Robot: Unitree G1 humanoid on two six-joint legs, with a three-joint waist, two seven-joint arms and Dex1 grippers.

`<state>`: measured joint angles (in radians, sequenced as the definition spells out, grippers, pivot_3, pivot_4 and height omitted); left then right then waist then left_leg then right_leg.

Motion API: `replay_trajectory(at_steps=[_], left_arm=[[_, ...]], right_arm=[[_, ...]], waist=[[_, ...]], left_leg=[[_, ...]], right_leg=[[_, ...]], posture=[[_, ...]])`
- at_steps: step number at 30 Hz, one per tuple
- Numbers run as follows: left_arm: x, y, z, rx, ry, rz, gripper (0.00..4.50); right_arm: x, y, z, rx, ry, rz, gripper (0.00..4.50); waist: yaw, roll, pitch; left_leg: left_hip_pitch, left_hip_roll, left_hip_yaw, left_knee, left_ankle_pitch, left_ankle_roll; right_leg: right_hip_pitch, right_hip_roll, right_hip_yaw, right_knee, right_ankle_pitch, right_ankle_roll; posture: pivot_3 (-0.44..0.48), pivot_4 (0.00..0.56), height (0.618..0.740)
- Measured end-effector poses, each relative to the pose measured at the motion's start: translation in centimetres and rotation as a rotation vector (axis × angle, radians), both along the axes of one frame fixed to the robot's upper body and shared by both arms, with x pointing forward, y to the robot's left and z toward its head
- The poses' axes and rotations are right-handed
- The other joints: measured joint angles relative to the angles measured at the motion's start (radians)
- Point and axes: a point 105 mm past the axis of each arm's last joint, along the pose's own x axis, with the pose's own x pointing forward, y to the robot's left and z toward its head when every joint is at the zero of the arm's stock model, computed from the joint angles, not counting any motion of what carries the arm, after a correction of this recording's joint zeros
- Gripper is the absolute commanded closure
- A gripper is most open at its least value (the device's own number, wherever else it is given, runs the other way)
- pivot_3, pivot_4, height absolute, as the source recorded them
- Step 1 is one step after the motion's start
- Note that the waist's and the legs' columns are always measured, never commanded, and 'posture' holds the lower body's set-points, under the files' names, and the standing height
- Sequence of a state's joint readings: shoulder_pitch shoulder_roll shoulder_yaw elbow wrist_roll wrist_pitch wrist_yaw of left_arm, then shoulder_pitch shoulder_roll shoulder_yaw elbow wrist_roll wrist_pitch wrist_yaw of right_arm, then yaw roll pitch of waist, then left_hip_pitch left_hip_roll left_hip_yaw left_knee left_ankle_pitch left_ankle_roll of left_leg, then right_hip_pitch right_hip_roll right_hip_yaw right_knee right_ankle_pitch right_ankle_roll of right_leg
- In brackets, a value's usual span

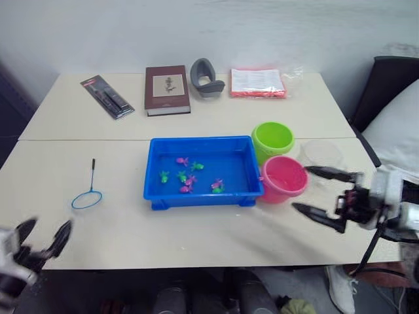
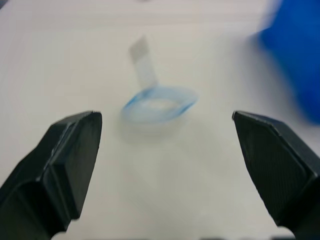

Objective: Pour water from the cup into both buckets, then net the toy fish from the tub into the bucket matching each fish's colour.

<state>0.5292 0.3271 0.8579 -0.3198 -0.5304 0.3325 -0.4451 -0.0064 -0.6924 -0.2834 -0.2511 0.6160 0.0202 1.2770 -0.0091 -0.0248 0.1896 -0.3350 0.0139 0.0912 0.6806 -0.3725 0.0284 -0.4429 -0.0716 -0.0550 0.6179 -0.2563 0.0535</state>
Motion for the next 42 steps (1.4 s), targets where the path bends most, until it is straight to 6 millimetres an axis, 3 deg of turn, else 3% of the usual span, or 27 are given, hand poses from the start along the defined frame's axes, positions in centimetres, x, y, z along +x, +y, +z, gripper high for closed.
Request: replay_trajectory(at_steps=[4, 8, 11, 17, 20, 22, 27, 32, 37, 40, 42], left_arm=[[-3.2, 1.6, -0.4, -0.052, 0.005, 0.194, 0.00], [-3.1, 1.3, 0.1, -0.051, 0.016, 0.214, 0.00], [-1.0, 0.8, 0.9, -0.054, 0.025, 0.174, 0.00], [5.8, -1.4, 3.9, -0.031, 0.098, 0.025, 0.00], [9.9, -1.6, 3.8, -0.052, 0.154, -0.017, 0.00], [12.5, -1.7, 2.7, -0.062, 0.209, -0.037, 0.00], [17.1, -2.2, 1.1, -0.087, 0.301, -0.073, 0.00], [19.5, -2.3, 0.6, -0.068, 0.339, -0.127, 0.00], [20.3, -1.6, -1.0, -0.086, 0.402, -0.100, 0.00], [20.8, -1.2, -1.1, -0.099, 0.402, -0.082, 0.76], [21.3, -0.9, -1.2, -0.111, 0.397, -0.068, 1.67]], right_arm=[[-0.3, 1.7, -0.3, 0.032, -0.015, 0.073, 0.09], [-0.3, 2.7, -0.2, 0.057, -0.030, 0.103, 0.09], [-0.4, 3.0, -0.3, 0.058, -0.023, 0.115, 0.09], [-0.1, 3.5, -0.1, 0.061, -0.032, 0.118, 0.09], [0.0, 4.1, -0.5, 0.036, -0.030, 0.126, 0.09], [0.0, 4.5, -0.8, 0.020, -0.025, 0.137, 0.09], [0.5, 4.9, -0.4, 0.014, -0.046, 0.132, 0.09], [0.6, 4.9, -0.6, 0.009, -0.042, 0.111, 0.09], [0.6, 5.0, -0.6, 0.008, -0.050, 0.094, 0.09], [0.5, 5.1, -0.4, 0.010, -0.058, 0.085, 0.00], [0.5, 4.9, -0.7, 0.014, -0.047, 0.067, 0.00]], waist=[[0.026, -0.004, -0.001], [0.037, -0.004, -0.001], [0.036, -0.004, -0.001], [0.030, -0.003, -0.001], [0.030, -0.001, -0.002], [0.026, 0.000, -0.002], [0.018, -0.001, -0.002], [0.006, -0.001, -0.002], [0.008, -0.001, -0.002], [0.010, -0.001, -0.002], [0.011, -0.001, -0.002]], left_leg=[[-0.001, 0.000, 0.000, 0.001, -0.001, 0.000], [-0.001, 0.000, 0.000, 0.001, -0.004, -0.005], [-0.001, 0.000, 0.000, 0.001, -0.004, -0.004], [0.000, 0.000, -0.001, 0.001, 0.000, -0.003], [0.000, 0.000, -0.001, 0.001, 0.002, -0.006], [0.000, 0.000, 0.000, 0.000, 0.002, -0.007], [-0.001, 0.000, 0.000, 0.001, 0.003, -0.010], [-0.001, 0.000, 0.001, 0.000, 0.002, -0.011], [-0.001, 0.000, 0.001, 0.001, 0.002, -0.011], [-0.001, 0.000, 0.001, 0.001, 0.002, -0.011], [-0.001, 0.000, 0.001, 0.002, 0.003, -0.012]], right_leg=[[0.000, -0.003, -0.001, -0.001, 0.000, -0.001], [0.000, -0.004, -0.002, -0.001, -0.003, -0.005], [0.000, -0.004, -0.002, 0.000, -0.002, -0.004], [0.000, -0.004, -0.003, 0.003, -0.001, -0.003], [-0.001, -0.003, -0.004, 0.004, -0.001, -0.003], [-0.001, -0.003, -0.004, 0.004, -0.001, -0.003], [-0.001, -0.003, -0.007, 0.003, -0.001, -0.003], [-0.001, -0.005, -0.011, 0.003, -0.001, -0.002], [-0.001, -0.005, -0.013, 0.003, -0.001, -0.002], [-0.001, -0.006, -0.013, 0.004, -0.001, -0.002], [-0.001, -0.006, -0.013, 0.004, -0.001, -0.002]], posture=[[0.000, 0.150, 0.740], [0.000, 0.150, 0.740], [0.000, 0.150, 0.740], [0.000, 0.150, 0.740], [0.000, 0.150, 0.740], [0.000, 0.150, 0.740], [0.000, 0.150, 0.740], [0.000, 0.150, 0.740], [0.000, 0.150, 0.740], [0.000, 0.150, 0.740], [0.000, 0.150, 0.740]])
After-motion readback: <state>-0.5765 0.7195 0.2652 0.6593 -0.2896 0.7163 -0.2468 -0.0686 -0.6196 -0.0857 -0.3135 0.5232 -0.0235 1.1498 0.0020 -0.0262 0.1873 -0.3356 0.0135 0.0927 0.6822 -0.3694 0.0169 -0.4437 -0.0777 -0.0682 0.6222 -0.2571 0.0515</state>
